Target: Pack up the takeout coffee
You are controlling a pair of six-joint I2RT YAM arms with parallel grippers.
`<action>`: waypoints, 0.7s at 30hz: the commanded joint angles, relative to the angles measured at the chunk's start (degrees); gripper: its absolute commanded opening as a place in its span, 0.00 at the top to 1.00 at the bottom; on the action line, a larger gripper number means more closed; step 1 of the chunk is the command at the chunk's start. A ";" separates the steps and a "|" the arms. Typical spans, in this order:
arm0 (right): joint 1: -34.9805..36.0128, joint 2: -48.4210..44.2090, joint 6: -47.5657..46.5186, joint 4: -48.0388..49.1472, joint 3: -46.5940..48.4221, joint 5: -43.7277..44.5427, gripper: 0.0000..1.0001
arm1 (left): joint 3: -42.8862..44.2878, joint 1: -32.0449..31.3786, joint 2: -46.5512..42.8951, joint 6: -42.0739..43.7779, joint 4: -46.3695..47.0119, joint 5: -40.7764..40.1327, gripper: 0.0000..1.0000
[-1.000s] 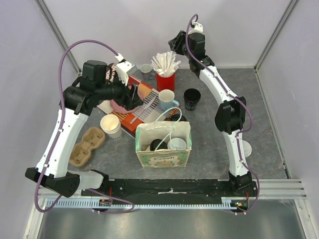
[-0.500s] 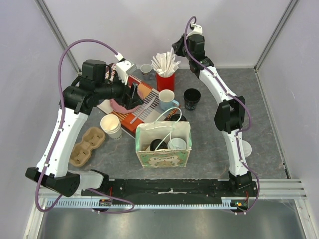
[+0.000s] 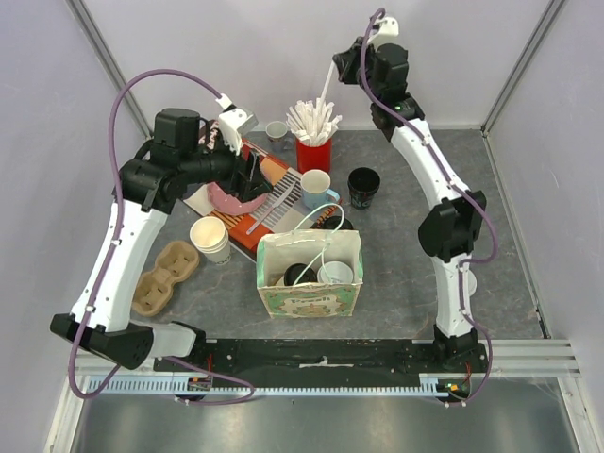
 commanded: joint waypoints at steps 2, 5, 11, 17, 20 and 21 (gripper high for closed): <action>-0.10 -9.75 -3.20 5.61 -0.22 -0.87 1.00 | 3.16 0.39 1.37 -3.12 3.30 1.27 0.27; -0.10 -13.44 -3.20 6.94 -0.31 0.01 1.00 | 3.86 0.39 2.51 -4.00 4.44 2.06 0.29; -0.10 -25.46 1.44 6.15 -6.26 -2.00 1.00 | 6.94 0.65 7.51 -6.46 6.73 2.85 0.30; -0.45 -42.17 4.79 1.16 -20.78 -13.23 1.00 | 12.73 0.74 13.67 -8.05 9.89 3.29 0.30; -0.54 -47.20 8.47 -3.78 -24.03 -21.73 1.00 | 17.39 0.74 18.42 -8.57 10.77 3.99 0.30; -0.54 -48.60 9.80 -3.87 -25.52 -24.48 1.00 | 19.14 0.74 20.78 -8.92 11.12 3.99 0.31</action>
